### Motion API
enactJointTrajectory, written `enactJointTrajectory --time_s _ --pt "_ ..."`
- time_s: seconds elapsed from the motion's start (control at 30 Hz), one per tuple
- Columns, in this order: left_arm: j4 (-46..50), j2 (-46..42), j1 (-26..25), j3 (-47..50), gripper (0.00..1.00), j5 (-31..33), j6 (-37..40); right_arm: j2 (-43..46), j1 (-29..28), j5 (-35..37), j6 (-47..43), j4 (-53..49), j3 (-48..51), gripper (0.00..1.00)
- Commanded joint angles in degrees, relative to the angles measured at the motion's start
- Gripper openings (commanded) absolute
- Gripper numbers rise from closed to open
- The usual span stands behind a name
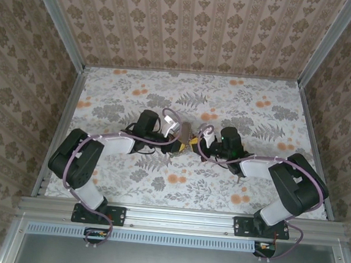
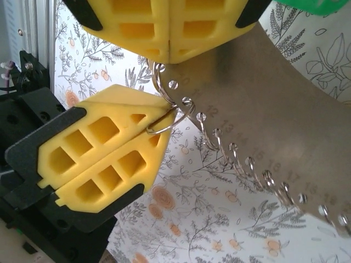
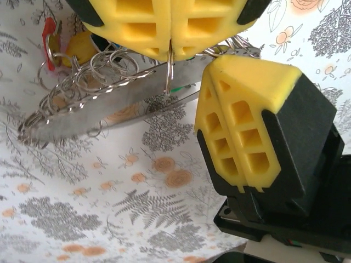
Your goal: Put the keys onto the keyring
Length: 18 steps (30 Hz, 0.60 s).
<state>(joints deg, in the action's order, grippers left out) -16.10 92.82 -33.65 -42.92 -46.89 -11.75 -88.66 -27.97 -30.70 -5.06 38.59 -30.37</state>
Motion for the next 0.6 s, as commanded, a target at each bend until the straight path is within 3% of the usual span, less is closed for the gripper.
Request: enactJointTrajectory --time_s 0.0,0.23,0.57 --pt "-1.53 -6.21 1.31 0.78 0.12 1.02 4.10 3.41 0.58 -8.41 -10.20 -0.61 -1.29 0.00" --pt "0.83 -12.28 5.13 1.13 0.25 0.69 14.46 6.14 1.81 -13.06 -21.75 -13.16 -4.87 0.00" --pt "13.82 -6.44 3.24 -6.27 0.27 -6.77 33.71 7.67 4.26 -15.44 -25.55 -20.58 -7.65 0.00"
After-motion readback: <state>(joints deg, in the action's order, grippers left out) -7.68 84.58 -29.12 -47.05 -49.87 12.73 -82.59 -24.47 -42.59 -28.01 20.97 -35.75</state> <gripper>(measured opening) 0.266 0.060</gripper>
